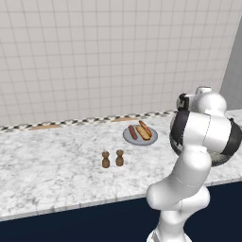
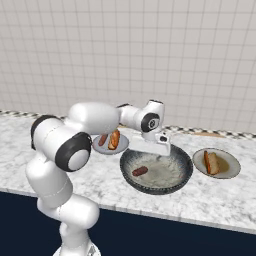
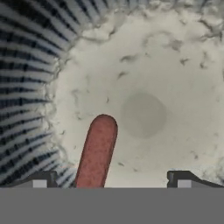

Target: Place one bun and one sausage from the bowl on each plate.

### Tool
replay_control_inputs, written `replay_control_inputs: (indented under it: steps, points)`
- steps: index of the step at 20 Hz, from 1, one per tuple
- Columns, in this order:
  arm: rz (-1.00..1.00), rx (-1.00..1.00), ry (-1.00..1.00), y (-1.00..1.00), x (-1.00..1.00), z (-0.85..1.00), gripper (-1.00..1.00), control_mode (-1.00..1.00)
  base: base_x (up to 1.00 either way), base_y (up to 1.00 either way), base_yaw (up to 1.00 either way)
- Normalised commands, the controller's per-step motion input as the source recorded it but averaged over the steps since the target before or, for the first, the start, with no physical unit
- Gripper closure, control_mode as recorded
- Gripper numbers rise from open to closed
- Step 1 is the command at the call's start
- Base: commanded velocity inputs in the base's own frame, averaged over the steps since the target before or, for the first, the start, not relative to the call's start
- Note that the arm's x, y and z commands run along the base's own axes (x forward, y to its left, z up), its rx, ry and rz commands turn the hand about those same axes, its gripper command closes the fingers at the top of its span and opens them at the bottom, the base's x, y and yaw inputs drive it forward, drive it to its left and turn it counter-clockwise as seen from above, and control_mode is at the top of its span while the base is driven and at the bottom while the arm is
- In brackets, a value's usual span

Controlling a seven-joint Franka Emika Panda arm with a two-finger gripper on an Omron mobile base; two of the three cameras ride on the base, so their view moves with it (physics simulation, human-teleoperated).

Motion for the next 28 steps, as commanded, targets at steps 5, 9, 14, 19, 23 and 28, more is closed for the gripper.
replay_control_inputs:
  steps: [5, 9, 14, 19, 23, 28]
  points:
    - [0.00, 0.07, 0.08, 0.24, -0.01, -0.20, -1.00, -1.00, 0.00, 0.00, 0.00]
    - [0.00, 0.03, 0.01, 0.00, -0.01, -0.41, -1.00, -1.00, 0.00, 0.00, 0.00]
    - [0.00, 0.01, 0.00, 0.00, -0.15, -0.54, -1.00, -1.00, 0.00, 0.00, 0.00]
    - [0.00, 0.01, -0.02, 0.00, -0.11, -0.26, -1.00, -1.00, 0.00, 0.00, 0.00]
    - [0.00, 0.00, 0.00, 0.00, 0.00, 0.00, -1.00, -1.00, 0.00, 0.00, 0.00]
    - [0.00, 0.00, 0.00, 0.00, 0.00, 0.00, 1.00, -1.00, 0.00, 0.00, 0.00]
